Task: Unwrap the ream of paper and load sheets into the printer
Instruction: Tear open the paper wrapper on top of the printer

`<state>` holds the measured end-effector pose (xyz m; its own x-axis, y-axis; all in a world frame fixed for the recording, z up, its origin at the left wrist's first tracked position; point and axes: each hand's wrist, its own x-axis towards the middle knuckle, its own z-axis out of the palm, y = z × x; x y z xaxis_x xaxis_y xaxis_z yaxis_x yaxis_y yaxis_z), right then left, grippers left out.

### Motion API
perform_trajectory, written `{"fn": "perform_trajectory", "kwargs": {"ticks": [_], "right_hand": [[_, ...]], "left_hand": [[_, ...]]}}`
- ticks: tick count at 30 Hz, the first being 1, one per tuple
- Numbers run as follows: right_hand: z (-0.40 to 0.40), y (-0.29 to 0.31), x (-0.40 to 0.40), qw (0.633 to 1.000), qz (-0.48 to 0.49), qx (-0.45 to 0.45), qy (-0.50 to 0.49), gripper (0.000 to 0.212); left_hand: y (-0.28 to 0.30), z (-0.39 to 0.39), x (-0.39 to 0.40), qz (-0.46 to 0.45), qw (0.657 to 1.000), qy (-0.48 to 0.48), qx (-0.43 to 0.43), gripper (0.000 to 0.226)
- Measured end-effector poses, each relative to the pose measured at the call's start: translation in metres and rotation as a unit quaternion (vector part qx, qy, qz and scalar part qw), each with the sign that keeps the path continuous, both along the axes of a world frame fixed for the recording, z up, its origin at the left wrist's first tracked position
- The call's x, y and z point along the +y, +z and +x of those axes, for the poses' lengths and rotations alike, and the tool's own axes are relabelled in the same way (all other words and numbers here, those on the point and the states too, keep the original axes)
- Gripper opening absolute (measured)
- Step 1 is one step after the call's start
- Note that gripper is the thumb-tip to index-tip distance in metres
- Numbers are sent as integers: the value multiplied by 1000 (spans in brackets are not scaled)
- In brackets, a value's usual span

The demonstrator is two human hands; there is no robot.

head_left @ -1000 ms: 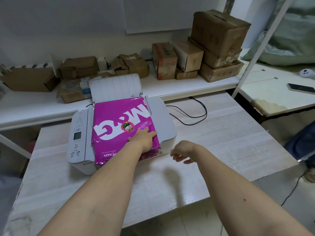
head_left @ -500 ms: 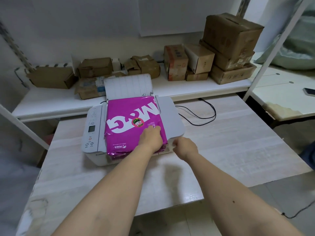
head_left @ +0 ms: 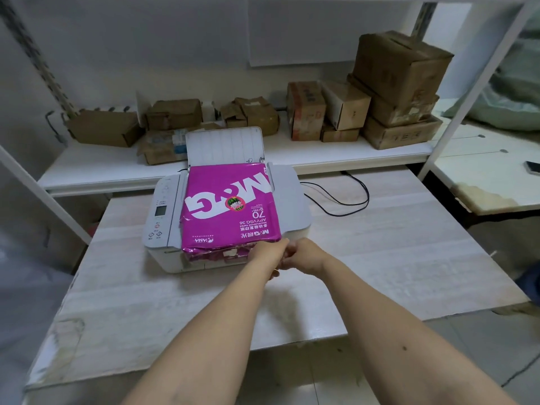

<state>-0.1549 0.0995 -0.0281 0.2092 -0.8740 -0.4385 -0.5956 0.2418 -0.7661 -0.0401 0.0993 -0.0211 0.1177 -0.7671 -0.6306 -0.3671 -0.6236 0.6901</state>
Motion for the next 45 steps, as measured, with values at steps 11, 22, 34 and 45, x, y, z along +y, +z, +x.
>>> {"fn": "perform_trajectory", "kwargs": {"ticks": [11,22,34,45], "right_hand": [[4,-6,-12,959,136,-50,-244,21],[39,-2,-20,949,183,-88,-242,25],[52,-11,-29,934,146,-120,-303,29],[68,2,-18,917,-93,154,-355,32]], "left_hand": [[-30,3,-5,-55,997,14,-51,46],[-15,18,8,-150,956,-148,-202,17],[9,74,16,-149,883,-296,-333,17],[-4,131,25,-122,921,-214,-300,23]]}}
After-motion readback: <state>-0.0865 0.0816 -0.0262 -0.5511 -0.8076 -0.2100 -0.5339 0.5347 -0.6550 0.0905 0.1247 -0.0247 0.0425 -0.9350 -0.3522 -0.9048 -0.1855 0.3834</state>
